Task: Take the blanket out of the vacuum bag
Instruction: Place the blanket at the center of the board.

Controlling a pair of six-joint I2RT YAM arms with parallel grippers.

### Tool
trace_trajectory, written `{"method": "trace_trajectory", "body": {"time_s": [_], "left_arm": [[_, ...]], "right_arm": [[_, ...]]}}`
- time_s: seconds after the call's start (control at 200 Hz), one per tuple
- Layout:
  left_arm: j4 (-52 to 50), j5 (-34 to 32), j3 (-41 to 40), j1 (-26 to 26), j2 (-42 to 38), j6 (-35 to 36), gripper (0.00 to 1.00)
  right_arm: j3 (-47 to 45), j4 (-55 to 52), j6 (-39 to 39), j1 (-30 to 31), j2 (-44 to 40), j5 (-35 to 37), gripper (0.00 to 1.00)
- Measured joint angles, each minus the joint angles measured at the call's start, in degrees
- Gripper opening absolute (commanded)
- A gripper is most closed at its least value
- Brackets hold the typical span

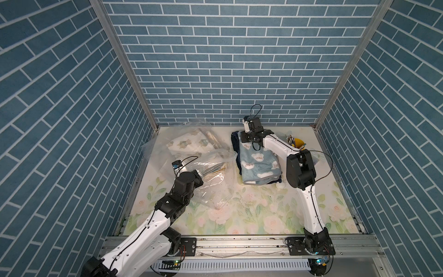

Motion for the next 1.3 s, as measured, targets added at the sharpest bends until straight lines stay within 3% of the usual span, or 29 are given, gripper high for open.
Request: {"method": "trace_trajectory", "body": {"time_s": [0.305,0.63,0.695,0.745,0.94,1.075,1.195,1.24,1.3], "left_arm": [[0.2,0.2,0.2,0.0,0.0,0.4,0.0],[0.8,0.2,0.6,0.0,0.9,0.4,0.0],[0.9,0.2,0.6,0.0,1.0,0.4,0.0],[1.0,0.3,0.6,0.0,1.0,0.4,0.0],[1.0,0.4,0.6,0.0,1.6,0.4,0.03],[0.8,0.4,1.0,0.0,1.4,0.5,0.09],[0.6,0.7,1.2,0.0,0.8,0.6,0.1],[0.6,1.0,1.2,0.0,0.5,0.6,0.09],[0.6,1.4,1.2,0.0,0.1,0.6,0.06]], "right_arm": [[-7.1,5.8,0.5,-0.1,-5.1,-2.1,0.0],[-4.0,8.1,0.7,-0.2,-8.1,-3.3,0.0],[-3.6,8.1,1.2,-0.2,-7.3,-3.6,0.28],[-3.2,8.1,1.9,-0.2,-6.3,-3.8,0.42],[-4.4,7.3,3.2,-0.2,-2.7,-5.3,0.62],[-7.7,7.0,3.4,-0.2,-4.5,-5.5,0.65],[-12.5,6.9,3.5,-0.4,-11.4,-4.5,0.65],[-14.4,7.2,3.5,-0.6,-14.9,-4.2,0.61],[-17.0,8.5,3.4,-0.9,-19.5,-3.9,0.46]]}}
